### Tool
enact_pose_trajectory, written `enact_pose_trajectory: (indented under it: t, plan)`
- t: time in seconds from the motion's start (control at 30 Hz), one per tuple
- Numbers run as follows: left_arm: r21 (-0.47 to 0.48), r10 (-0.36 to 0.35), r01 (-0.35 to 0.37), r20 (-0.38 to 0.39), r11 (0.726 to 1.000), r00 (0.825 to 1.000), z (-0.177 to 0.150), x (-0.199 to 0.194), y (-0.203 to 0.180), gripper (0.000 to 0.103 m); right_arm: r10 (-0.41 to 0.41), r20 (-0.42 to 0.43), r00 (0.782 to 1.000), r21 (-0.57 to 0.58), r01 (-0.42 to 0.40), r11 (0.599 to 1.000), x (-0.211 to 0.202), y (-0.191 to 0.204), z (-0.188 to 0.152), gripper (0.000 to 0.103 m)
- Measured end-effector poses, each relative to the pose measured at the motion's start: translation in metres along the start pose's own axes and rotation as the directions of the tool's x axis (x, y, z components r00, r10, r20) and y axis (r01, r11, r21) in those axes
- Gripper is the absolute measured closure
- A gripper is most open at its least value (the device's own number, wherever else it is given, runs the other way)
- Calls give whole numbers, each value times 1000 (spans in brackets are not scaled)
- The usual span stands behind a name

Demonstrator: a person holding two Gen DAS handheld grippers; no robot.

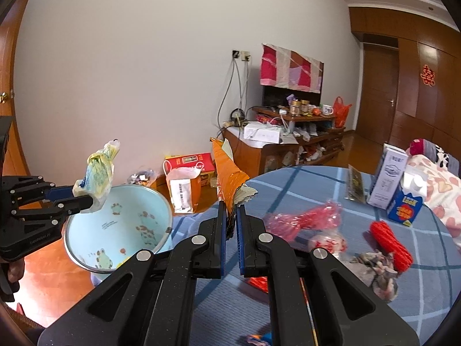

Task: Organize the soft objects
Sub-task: 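Carry the clear-yellow bag with the left gripper while the right gripper carries the orange wrapper over the bucket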

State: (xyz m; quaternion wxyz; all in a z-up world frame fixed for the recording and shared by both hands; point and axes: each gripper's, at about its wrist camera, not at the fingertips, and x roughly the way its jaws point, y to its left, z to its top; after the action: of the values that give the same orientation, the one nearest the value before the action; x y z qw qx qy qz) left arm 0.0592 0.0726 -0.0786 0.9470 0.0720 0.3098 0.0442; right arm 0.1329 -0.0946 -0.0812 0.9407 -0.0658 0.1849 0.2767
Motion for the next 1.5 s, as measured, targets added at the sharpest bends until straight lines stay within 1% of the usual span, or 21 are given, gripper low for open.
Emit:
enact_pose_trajectory:
  t: [0.37,0.87,1.5]
  plan:
    - [-19,38,-38,1,999,999,-2,0,14,82,39,-7,999,-33,-39,999,13,18,1,96]
    - [-46,67,-68,-6,997,998,-6,-2,35,82,92,-23,996,-74,-93,993,28,42,1,96]
    - [-68,95,-96,-17,993,995,-9,-3,42,82,136,-42,990,-109,-140,984,40,64,1,96]
